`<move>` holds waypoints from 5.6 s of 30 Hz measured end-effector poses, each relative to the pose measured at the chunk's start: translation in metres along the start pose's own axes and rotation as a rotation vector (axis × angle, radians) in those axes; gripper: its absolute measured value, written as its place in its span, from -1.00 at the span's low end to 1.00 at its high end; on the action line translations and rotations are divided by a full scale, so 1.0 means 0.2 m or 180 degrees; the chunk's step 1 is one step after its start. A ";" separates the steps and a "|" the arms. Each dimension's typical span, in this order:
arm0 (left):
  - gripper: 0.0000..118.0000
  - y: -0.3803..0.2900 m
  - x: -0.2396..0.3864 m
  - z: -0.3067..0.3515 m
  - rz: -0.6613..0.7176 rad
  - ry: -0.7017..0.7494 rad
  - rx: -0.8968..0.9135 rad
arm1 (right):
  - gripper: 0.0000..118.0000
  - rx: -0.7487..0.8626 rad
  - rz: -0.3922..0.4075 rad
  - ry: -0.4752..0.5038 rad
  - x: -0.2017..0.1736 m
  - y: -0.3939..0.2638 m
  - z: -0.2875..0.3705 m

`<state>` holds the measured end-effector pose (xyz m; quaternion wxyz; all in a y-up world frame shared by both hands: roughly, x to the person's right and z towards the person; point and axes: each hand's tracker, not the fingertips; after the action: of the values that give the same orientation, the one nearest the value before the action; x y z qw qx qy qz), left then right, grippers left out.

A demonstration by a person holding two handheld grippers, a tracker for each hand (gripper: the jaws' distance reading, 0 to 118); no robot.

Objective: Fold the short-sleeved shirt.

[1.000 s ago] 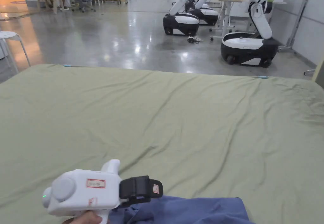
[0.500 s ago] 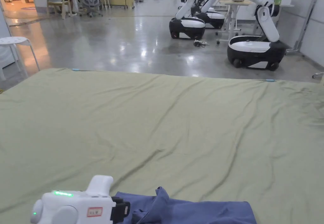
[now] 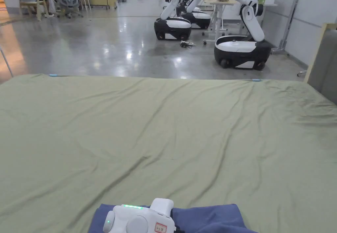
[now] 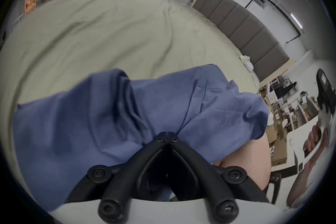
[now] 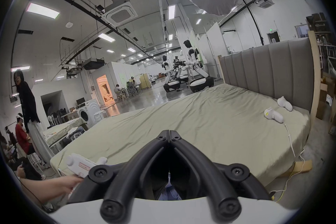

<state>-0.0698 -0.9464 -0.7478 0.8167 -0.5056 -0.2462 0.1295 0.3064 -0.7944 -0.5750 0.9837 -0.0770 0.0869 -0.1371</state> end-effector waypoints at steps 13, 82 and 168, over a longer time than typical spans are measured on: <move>-1.00 -0.50 -0.09 1.28 -0.0934 0.0598 0.2558 | -1.00 0.0018 0.0623 -0.0050 -0.16 -0.06 -0.05; -0.95 0.19 -0.08 0.40 0.0251 -0.0397 0.0311 | -1.00 -0.0055 0.0437 0.0011 -0.15 -0.05 -0.06; 1.00 -0.11 -0.81 0.36 0.1232 -0.0963 0.0614 | -1.00 -0.2984 -0.1306 0.1425 -0.41 -0.87 -1.23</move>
<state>-0.2449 -0.9767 -0.7457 0.7750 -0.4380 -0.2507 0.3803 0.1364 -0.9677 -0.7707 0.7548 -0.4906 0.3287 -0.2855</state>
